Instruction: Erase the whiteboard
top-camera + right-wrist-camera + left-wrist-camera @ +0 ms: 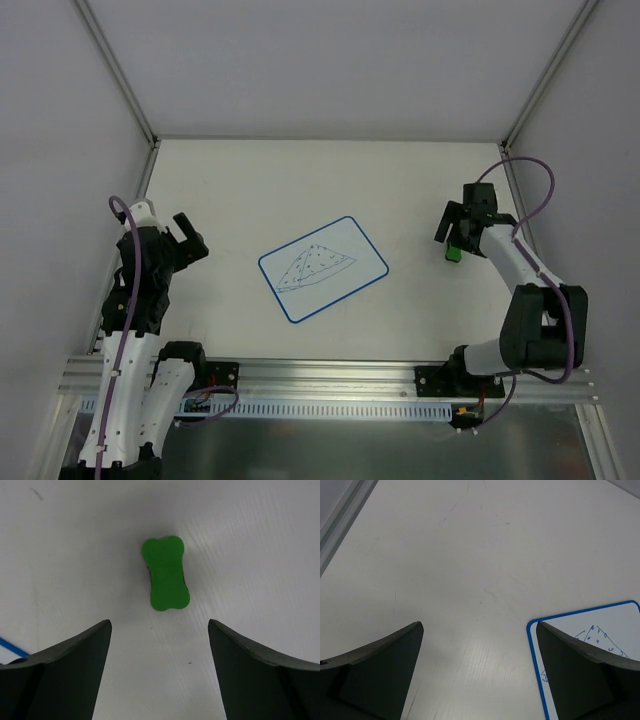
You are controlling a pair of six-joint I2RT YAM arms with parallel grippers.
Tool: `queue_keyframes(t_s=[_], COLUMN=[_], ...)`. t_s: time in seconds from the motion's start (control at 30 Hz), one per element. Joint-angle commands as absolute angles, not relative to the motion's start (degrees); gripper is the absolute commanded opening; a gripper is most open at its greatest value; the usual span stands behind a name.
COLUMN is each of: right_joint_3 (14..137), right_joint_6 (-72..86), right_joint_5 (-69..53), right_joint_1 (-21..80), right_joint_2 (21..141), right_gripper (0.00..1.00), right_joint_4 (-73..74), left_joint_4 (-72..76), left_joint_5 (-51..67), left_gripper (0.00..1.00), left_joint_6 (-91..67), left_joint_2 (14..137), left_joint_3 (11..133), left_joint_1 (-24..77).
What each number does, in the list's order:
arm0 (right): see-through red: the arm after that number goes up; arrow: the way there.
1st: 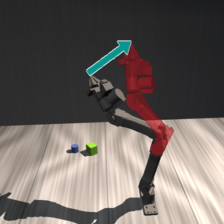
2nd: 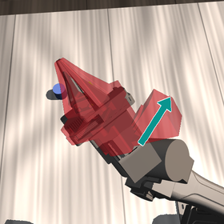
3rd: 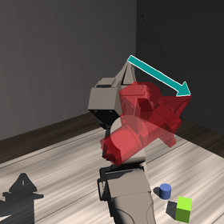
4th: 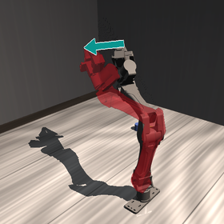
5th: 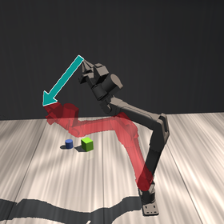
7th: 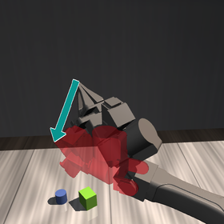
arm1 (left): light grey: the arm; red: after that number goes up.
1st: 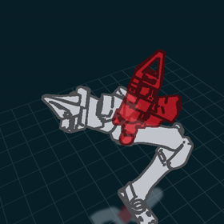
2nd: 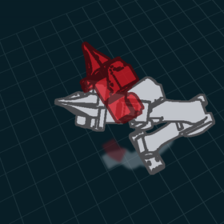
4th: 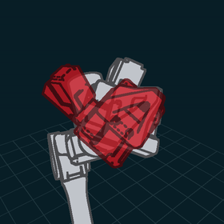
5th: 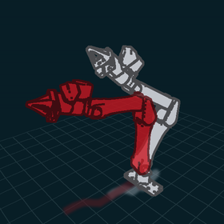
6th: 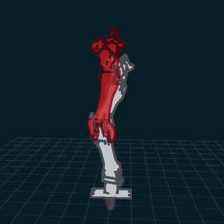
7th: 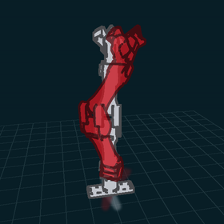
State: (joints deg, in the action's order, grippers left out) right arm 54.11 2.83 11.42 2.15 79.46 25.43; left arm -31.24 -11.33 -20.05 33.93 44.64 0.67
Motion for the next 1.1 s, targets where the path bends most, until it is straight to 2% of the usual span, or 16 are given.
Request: queue_keyframes(t_s=[0.0, 0.27, 0.3, 0.4, 0.7, 0.97, 1.07], right_joint_3=[56.51, 59.94, 59.94, 60.03, 60.29, 60.73, 60.73], right_joint_6=[4.40, 3.07, 3.16, 2.64, 1.58, 0.62, 0.53], right_joint_5=[10.64, 8.00, 7.91, 7.82, 8.26, 8.61, 8.70], right_joint_1=[-1.57, -3.25, -3.43, -3.52, -3.78, -3.87, -3.87], right_joint_2=[85.40, 94.48, 94.83, 95.54, 96.50, 98.08, 98.35], right_gripper=[0.82, 0.71, 0.65, 0.61, 0.52, 0.49, 0.41], right_joint_4=[20.49, 18.46, 18.11, 17.58, 17.31, 17.93, 17.93], left_joint_4=[-30.67, -30.67, -30.67, -30.67, -30.67, -30.67, -30.67], left_joint_5=[-9.76, -9.23, -8.97, -8.88, -8.35, -8.17, -8.26], left_gripper=[0.99, 0.99, 0.99, 0.99, 0.99, 0.99, 0.99], left_joint_6=[-18.98, -18.81, -18.81, -18.72, -18.63, -18.63, -18.63], left_joint_2=[34.45, 35.77, 35.95, 36.21, 37.09, 37.18, 37.00], left_joint_3=[44.30, 44.56, 44.56, 44.47, 44.65, 44.56, 44.47], left_joint_1=[0.35, 0.35, 0.35, 0.35, 0.35, 0.35, 0.35])
